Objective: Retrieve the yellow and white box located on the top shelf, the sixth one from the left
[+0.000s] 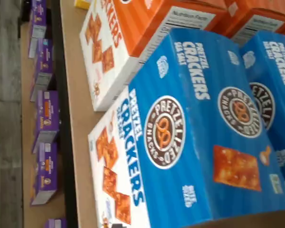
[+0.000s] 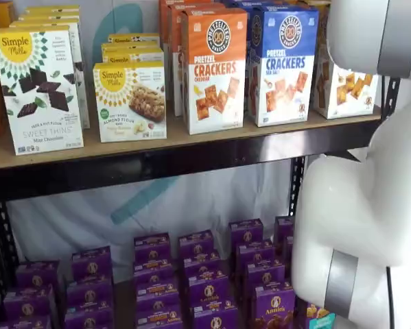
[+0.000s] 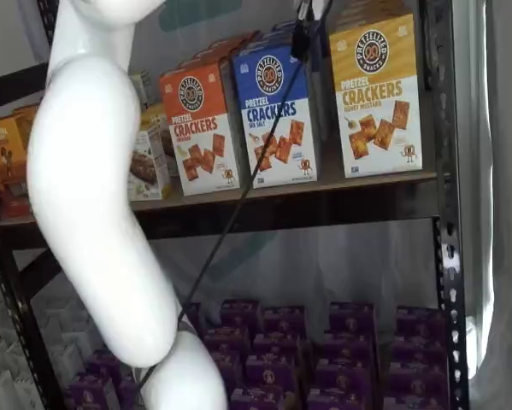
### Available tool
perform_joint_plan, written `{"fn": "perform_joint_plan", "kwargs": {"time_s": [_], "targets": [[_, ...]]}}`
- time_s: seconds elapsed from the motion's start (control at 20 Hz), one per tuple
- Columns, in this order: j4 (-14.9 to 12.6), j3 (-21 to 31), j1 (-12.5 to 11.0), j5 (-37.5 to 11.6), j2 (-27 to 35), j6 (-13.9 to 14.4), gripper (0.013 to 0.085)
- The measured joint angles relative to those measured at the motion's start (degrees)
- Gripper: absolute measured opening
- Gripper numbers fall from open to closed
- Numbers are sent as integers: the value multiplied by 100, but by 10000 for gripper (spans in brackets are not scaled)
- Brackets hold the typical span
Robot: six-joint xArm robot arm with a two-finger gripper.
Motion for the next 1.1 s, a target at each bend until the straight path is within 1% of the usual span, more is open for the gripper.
{"fn": "perform_joint_plan", "kwargs": {"time_s": [0.1, 0.35, 0.5, 0.65, 0.9, 1.1], "targets": [[-24, -75, 7, -69, 64, -24, 850], [-220, -427, 44, 9, 310, -56, 850], [-267, -531, 65, -79, 392, -79, 850], [-370, -594, 111, -214, 463, -133, 850], [-520, -599, 192, -496, 559, -241, 850], [-687, -800, 256, -491, 760, -263, 850]]}}
